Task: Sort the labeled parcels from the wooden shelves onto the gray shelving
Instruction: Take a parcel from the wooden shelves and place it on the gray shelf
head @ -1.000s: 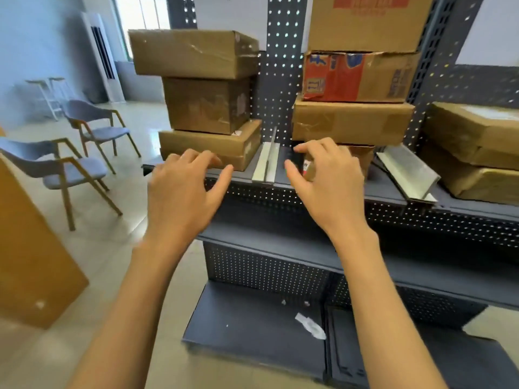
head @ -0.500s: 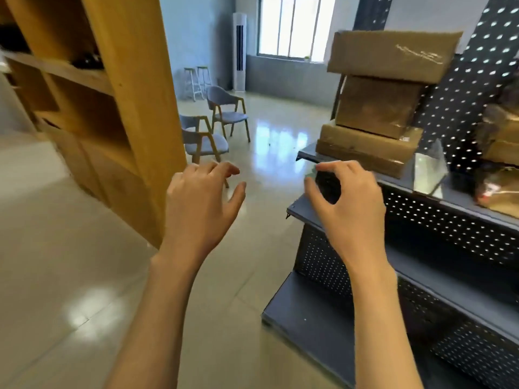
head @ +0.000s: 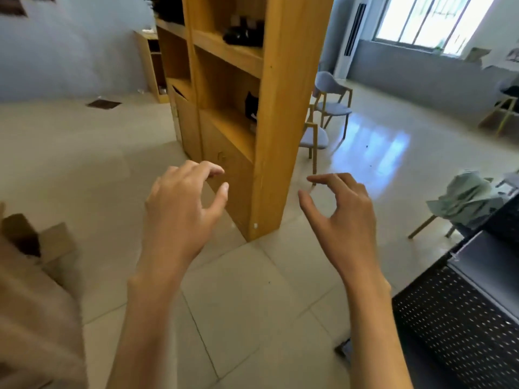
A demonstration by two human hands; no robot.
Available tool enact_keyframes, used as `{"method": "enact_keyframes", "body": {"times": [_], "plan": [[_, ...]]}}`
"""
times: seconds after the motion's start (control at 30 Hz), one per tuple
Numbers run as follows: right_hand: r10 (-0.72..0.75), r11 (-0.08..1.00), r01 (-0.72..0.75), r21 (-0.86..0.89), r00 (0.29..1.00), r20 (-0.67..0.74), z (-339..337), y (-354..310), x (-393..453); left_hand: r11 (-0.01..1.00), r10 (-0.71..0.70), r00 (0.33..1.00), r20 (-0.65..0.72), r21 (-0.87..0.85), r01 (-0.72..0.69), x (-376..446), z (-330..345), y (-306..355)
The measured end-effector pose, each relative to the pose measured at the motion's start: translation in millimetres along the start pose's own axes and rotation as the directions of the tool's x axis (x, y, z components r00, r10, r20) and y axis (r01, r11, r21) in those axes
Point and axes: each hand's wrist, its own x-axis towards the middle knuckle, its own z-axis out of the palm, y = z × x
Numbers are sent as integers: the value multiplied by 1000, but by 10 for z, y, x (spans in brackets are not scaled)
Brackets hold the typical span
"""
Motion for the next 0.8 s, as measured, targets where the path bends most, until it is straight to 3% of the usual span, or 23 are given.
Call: {"method": "enact_keyframes", "body": {"times": [0.23,0.8], "plan": [[-51,996,43,73,992,116,921,-117,582,998,-52,998,-37,41,54,520,215,-755],[-185,943,159,291,981,64,3006,130,3453,974,-72,983,-171,199,106,3084,1325,-1958]]}}
